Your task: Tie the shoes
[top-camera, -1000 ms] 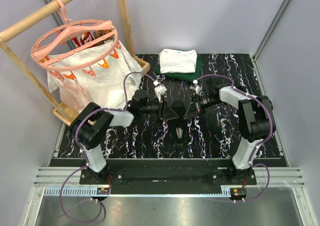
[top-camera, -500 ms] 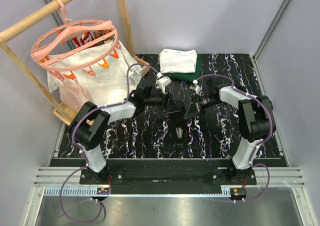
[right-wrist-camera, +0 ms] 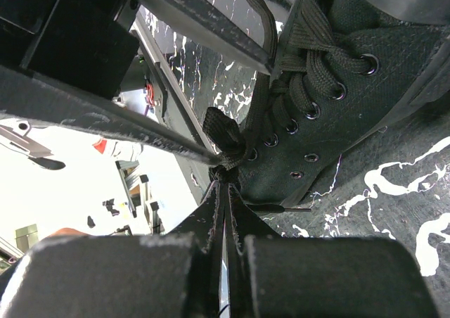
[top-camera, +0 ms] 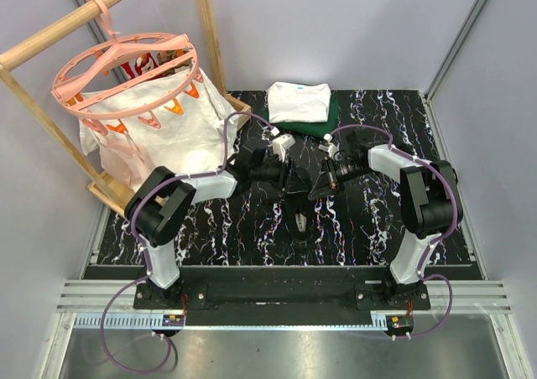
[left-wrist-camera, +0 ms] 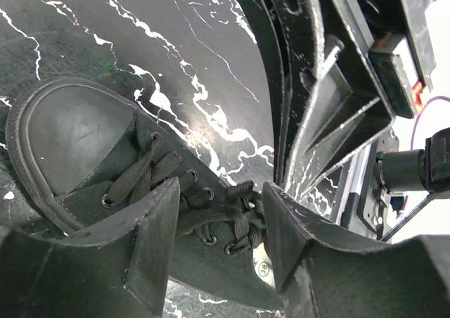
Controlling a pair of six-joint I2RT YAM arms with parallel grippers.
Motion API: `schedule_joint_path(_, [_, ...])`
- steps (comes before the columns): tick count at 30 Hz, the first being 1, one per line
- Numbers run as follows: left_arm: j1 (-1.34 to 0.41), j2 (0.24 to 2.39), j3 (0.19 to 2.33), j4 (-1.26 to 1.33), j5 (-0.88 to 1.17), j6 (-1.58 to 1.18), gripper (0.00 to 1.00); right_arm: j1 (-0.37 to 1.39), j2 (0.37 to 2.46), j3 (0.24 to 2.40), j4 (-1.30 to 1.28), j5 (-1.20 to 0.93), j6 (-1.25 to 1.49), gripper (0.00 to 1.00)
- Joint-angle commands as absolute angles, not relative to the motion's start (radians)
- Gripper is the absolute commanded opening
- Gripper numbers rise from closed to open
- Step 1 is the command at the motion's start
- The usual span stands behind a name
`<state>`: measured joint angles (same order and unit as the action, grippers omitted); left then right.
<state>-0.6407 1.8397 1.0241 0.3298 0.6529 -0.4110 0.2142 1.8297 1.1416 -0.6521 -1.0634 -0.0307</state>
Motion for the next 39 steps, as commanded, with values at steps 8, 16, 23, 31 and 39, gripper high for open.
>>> schedule_joint_path(8, [-0.628, 1.865, 1.033, 0.452, 0.664, -0.508, 0.01, 0.218, 1.767, 1.172, -0.660, -1.051, -0.058, 0.00])
schedule_joint_path(16, [-0.565, 1.772, 0.945, 0.416, 0.634, -0.466, 0.00, 0.219, 1.752, 1.166, -0.696, -1.017, -0.106, 0.00])
schedule_joint_path(23, [-0.534, 1.712, 0.885, 0.385, 0.623, -0.442, 0.00, 0.218, 1.749, 1.163, -0.739, -0.974, -0.167, 0.00])
schedule_joint_path(31, [-0.520, 1.683, 0.853, 0.354, 0.618, -0.408, 0.00, 0.203, 1.743, 1.154, -0.767, -0.919, -0.201, 0.00])
schedule_joint_path(39, [-0.496, 1.680, 0.839, 0.339, 0.586, -0.379, 0.00, 0.184, 1.747, 1.154, -0.807, -0.894, -0.236, 0.00])
